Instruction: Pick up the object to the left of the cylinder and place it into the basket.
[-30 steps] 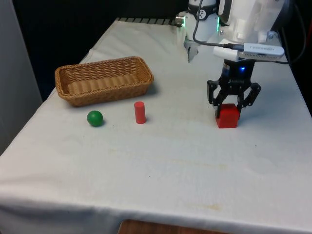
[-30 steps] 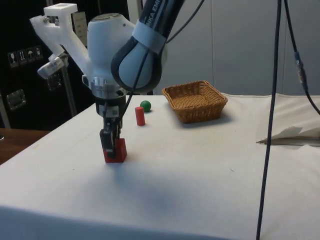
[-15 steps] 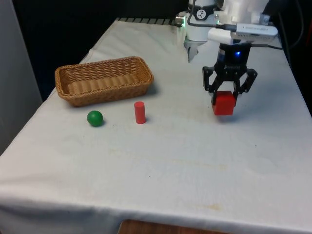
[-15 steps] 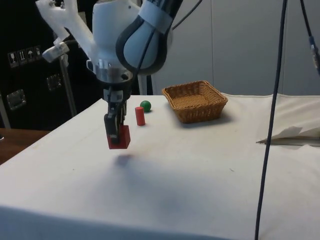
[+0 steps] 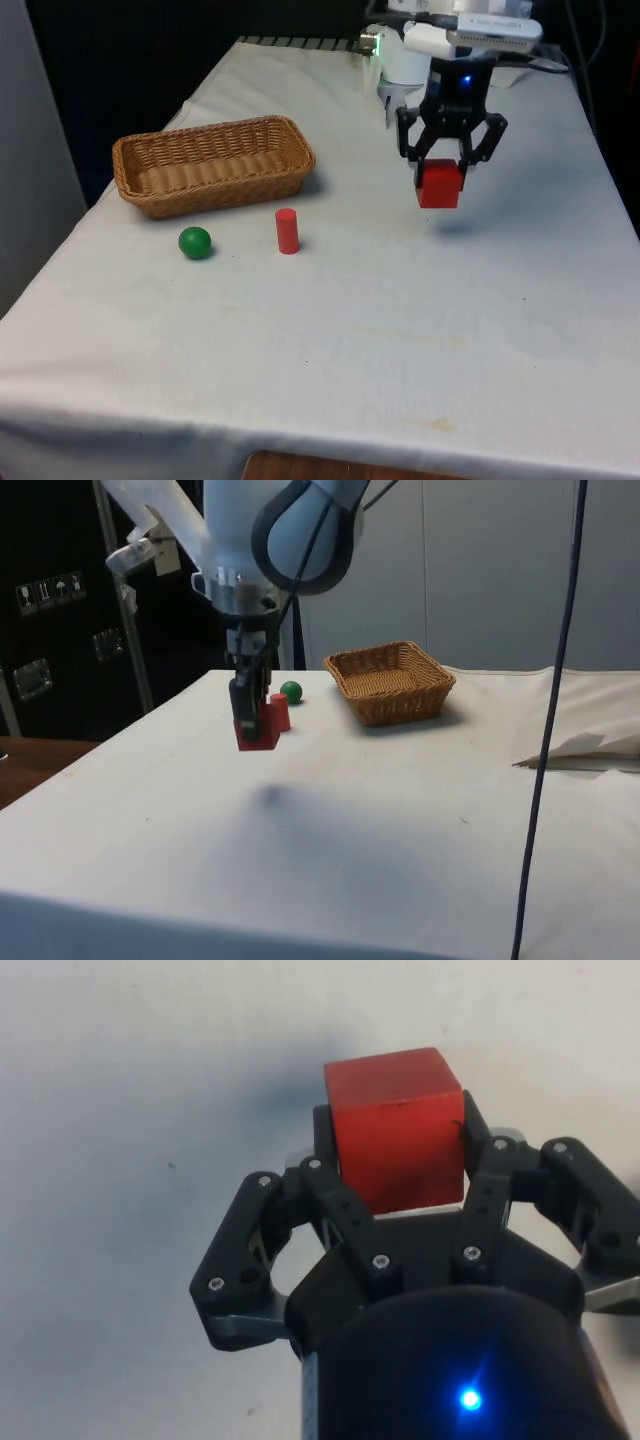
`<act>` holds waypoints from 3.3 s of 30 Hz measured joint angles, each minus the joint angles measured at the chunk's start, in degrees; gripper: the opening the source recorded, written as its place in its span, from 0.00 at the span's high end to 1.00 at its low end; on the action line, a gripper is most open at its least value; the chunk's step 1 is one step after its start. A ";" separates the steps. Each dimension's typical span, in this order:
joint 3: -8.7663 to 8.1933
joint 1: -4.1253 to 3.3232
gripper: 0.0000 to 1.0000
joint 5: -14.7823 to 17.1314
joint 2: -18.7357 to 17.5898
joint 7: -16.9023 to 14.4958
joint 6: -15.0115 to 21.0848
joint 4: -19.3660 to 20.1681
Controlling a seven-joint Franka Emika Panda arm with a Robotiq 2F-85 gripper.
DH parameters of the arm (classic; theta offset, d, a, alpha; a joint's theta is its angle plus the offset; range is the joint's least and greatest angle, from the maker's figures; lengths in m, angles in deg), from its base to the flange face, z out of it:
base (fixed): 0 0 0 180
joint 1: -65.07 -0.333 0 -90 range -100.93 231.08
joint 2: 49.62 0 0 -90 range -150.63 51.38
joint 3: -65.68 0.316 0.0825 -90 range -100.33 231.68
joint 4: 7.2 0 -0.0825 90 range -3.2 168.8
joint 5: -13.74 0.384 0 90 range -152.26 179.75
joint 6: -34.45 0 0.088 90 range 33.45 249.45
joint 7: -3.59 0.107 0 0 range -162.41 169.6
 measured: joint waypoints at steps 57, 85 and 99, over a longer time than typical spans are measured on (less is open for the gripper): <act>-14.09 0.11 0.99 -10.26 16.33 -7.05 -0.74 12.38; -23.66 0.69 0.99 -10.77 14.73 -16.84 1.78 14.04; -27.10 1.38 0.99 -9.68 10.20 -21.20 4.47 14.09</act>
